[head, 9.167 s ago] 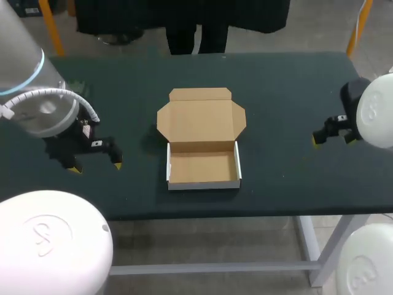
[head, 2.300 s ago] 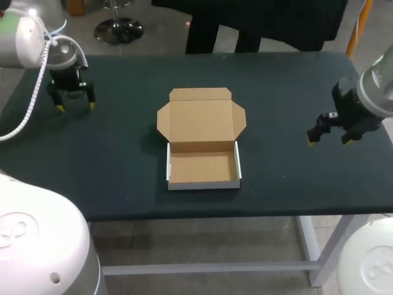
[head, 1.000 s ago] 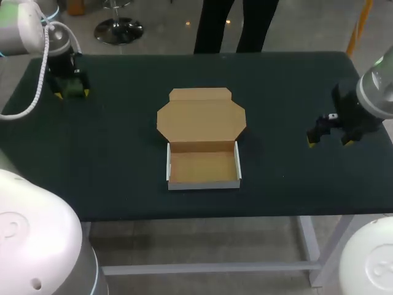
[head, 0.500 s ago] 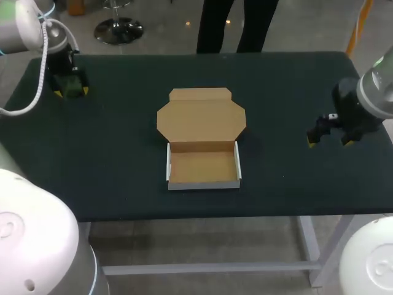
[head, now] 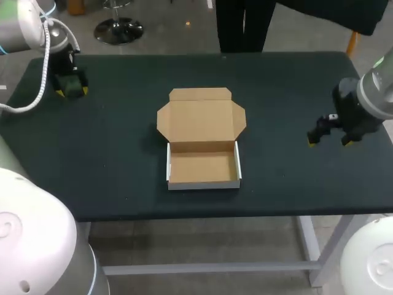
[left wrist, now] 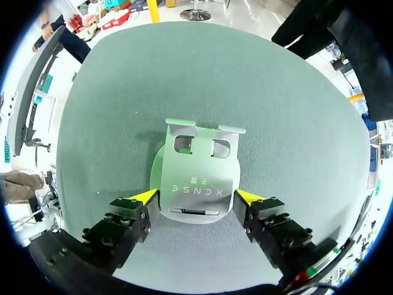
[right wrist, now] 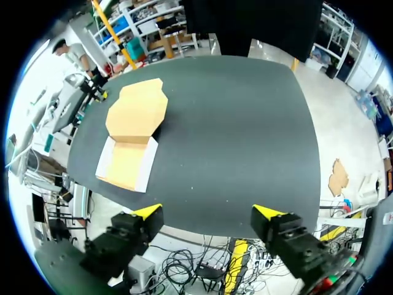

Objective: Assemble the packaging by folding the flat box into shape, placing the metal phone stand inside, and closing the box properly

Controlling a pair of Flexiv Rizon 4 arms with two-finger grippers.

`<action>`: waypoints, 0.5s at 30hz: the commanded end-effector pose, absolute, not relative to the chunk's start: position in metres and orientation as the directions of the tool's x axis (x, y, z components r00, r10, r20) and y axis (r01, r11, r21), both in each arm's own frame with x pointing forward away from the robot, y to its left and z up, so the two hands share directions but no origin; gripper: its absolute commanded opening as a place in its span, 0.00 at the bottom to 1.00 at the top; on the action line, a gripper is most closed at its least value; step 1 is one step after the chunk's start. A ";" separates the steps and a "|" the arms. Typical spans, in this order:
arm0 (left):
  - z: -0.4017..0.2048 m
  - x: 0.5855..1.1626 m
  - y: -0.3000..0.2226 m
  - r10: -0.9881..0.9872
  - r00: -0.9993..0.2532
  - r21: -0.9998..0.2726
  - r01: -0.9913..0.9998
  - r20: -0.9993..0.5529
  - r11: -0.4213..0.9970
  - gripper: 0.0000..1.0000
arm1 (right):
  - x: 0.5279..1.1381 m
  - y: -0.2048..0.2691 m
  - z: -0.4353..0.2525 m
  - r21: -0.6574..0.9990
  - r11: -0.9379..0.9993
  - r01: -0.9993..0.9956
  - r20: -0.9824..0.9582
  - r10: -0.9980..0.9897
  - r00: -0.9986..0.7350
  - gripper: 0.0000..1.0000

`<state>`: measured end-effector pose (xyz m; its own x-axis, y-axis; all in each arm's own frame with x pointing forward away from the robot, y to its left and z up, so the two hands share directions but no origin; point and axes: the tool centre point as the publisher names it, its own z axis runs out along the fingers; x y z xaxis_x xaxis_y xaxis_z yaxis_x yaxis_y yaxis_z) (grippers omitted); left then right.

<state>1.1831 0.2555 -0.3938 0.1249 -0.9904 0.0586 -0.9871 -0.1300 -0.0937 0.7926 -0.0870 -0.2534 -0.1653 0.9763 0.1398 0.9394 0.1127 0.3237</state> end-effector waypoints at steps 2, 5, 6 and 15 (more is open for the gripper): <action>-0.396 1.192 0.255 -0.991 0.124 -0.079 -0.989 0.054 -0.128 0.80 | 0.792 -0.087 -0.251 0.319 0.113 0.941 0.137 0.977 -0.164 1.00; -0.397 1.194 0.255 -0.991 0.122 -0.078 -0.989 0.052 -0.126 0.81 | 0.792 -0.087 -0.251 0.319 0.113 0.941 0.137 0.977 -0.164 1.00; -0.398 1.195 0.255 -0.991 0.121 -0.078 -0.989 0.051 -0.125 0.81 | 0.792 -0.087 -0.251 0.319 0.113 0.941 0.137 0.977 -0.164 1.00; -0.400 1.200 0.254 -0.991 0.122 -0.078 -0.989 0.045 -0.126 0.80 | 0.792 -0.087 -0.251 0.319 0.113 0.941 0.137 0.977 -0.164 1.00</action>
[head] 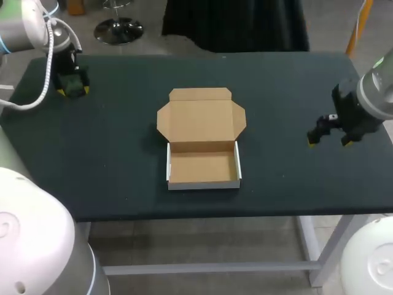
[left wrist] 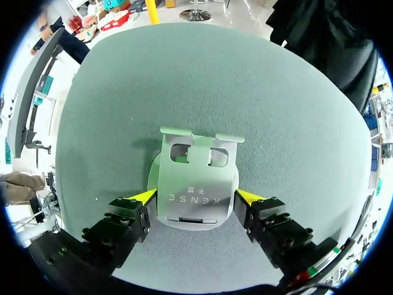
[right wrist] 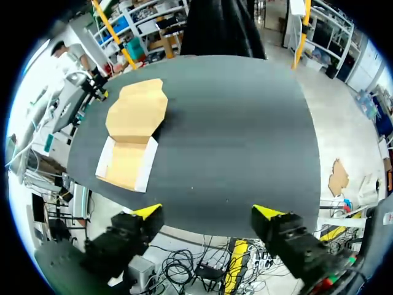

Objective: Assemble the packaging by folding the flat box into shape, placing the metal phone stand inside, and closing the box properly

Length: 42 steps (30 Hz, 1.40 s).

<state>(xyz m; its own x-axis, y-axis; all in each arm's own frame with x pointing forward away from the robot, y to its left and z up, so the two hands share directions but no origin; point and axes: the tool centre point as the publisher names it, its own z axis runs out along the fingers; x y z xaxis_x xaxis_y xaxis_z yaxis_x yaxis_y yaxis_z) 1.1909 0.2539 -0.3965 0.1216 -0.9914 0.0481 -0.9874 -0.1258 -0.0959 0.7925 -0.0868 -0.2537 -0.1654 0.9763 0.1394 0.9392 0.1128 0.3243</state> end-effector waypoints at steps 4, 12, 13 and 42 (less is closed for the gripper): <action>-0.399 1.204 0.255 -0.991 0.124 -0.081 -0.989 0.043 -0.127 0.80 | 0.792 -0.087 -0.251 0.319 0.113 0.941 0.137 0.977 -0.164 1.00; -0.403 1.212 0.255 -0.991 0.133 -0.082 -0.987 0.026 -0.135 0.79 | 0.792 -0.087 -0.251 0.319 0.113 0.941 0.137 0.977 -0.164 1.00; -0.404 1.214 0.255 -0.990 0.136 -0.081 -0.987 0.023 -0.138 0.78 | 0.792 -0.087 -0.251 0.319 0.113 0.941 0.137 0.977 -0.164 1.00; -0.367 1.163 0.264 -0.998 0.050 -0.185 -0.981 0.044 -0.058 0.00 | 0.796 -0.086 -0.250 0.356 0.190 0.915 0.098 0.966 -0.239 1.00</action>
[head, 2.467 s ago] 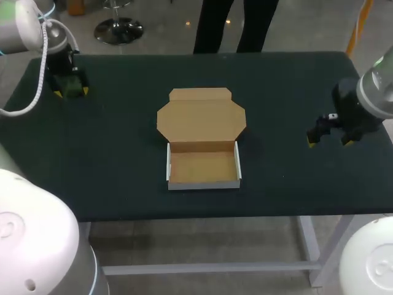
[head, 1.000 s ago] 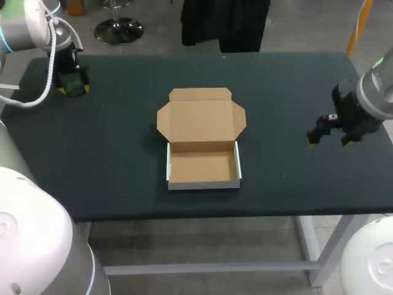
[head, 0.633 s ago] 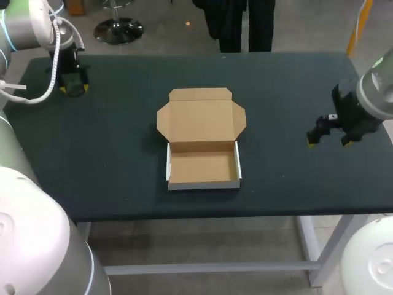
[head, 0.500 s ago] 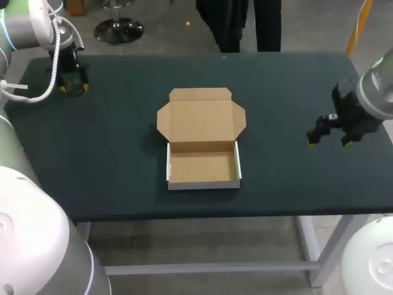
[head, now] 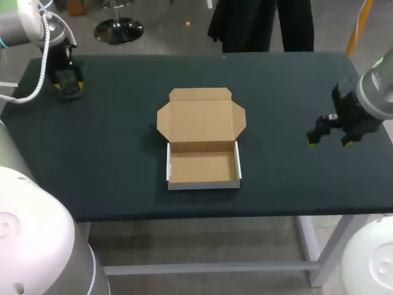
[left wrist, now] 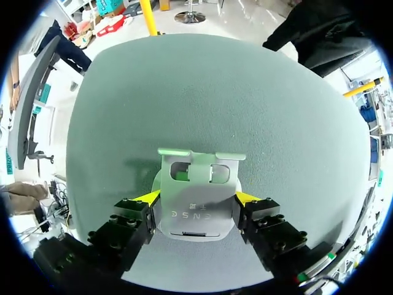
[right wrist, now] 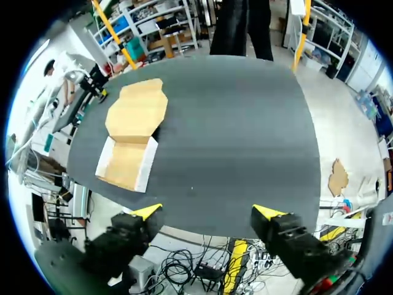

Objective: Assemble the packaging by folding the flat box into shape, placing the metal phone stand inside, and closing the box properly

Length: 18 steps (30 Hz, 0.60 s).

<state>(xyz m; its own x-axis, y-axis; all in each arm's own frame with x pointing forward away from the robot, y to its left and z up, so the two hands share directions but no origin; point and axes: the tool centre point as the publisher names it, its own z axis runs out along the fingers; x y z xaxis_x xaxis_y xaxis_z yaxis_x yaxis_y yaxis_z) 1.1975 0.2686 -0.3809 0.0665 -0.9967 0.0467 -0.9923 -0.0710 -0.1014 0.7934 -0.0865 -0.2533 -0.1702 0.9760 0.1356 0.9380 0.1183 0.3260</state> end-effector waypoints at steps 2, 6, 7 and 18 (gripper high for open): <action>-0.363 1.155 0.263 -0.999 0.031 -0.196 -0.980 0.039 -0.038 0.00 | 0.800 -0.085 -0.251 0.373 0.254 0.893 0.058 0.954 -0.295 1.00; -0.356 1.139 0.259 -0.999 -0.010 -0.221 -0.975 0.036 0.001 0.00 | 0.807 -0.081 -0.252 0.447 0.359 0.819 0.049 0.905 -0.423 1.00; -0.355 1.135 0.258 -0.999 -0.023 -0.226 -0.974 0.038 0.014 0.00 | 0.809 -0.080 -0.252 0.469 0.386 0.795 0.042 0.889 -0.456 1.00; -0.344 1.095 0.241 -0.995 -0.100 -0.245 -0.965 0.030 0.090 0.00 | 0.819 -0.068 -0.257 0.632 0.573 0.521 -0.017 0.682 -0.731 1.00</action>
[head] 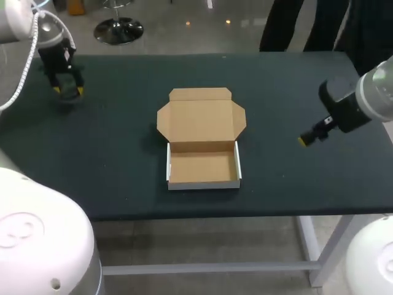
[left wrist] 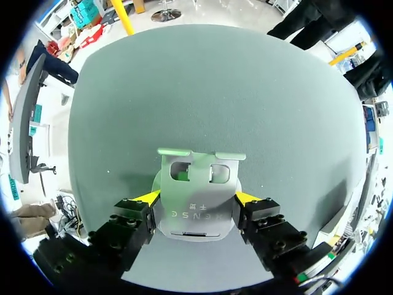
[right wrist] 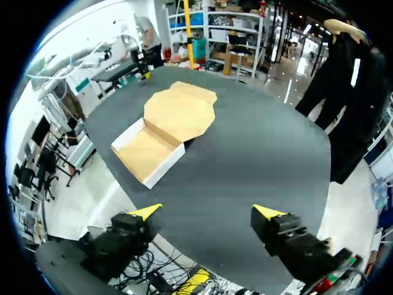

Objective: Assemble the packaging by folding the flat box into shape, placing the metal phone stand inside, and closing the box properly

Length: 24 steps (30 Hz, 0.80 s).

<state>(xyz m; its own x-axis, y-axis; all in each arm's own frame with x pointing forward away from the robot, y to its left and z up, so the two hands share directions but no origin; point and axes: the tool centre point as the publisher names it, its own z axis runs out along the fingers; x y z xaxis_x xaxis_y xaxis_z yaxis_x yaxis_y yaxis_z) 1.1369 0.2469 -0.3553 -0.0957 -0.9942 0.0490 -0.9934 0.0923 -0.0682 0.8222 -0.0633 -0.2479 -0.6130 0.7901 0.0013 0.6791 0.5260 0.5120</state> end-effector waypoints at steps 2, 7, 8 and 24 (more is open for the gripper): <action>-0.342 1.090 0.238 -0.994 -0.106 -0.250 -0.963 0.027 0.096 0.00 | 0.820 -0.064 -0.258 0.648 0.597 0.474 -0.017 0.633 -0.774 1.00; -0.337 1.076 0.229 -0.986 -0.165 -0.263 -0.952 0.017 0.154 0.00 | 0.816 -0.056 -0.259 0.681 0.621 0.388 0.040 0.497 -0.867 1.00; -0.336 1.072 0.227 -0.983 -0.186 -0.270 -0.947 0.008 0.177 0.00 | 0.816 -0.056 -0.259 0.681 0.621 0.388 0.040 0.497 -0.867 1.00; -0.336 1.072 0.227 -0.983 -0.186 -0.270 -0.947 0.008 0.177 0.00 | 0.816 -0.056 -0.259 0.681 0.621 0.388 0.040 0.497 -0.867 1.00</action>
<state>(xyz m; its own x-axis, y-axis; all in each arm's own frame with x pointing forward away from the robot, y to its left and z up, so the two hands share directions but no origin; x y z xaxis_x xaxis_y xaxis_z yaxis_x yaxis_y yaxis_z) 1.0776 0.2274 -0.3363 -0.1879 -0.9821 0.0128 -0.9611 0.1812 -0.2085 0.8160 -0.0531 -0.2627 -0.8443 0.5359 -0.0056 0.3898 0.6211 0.6799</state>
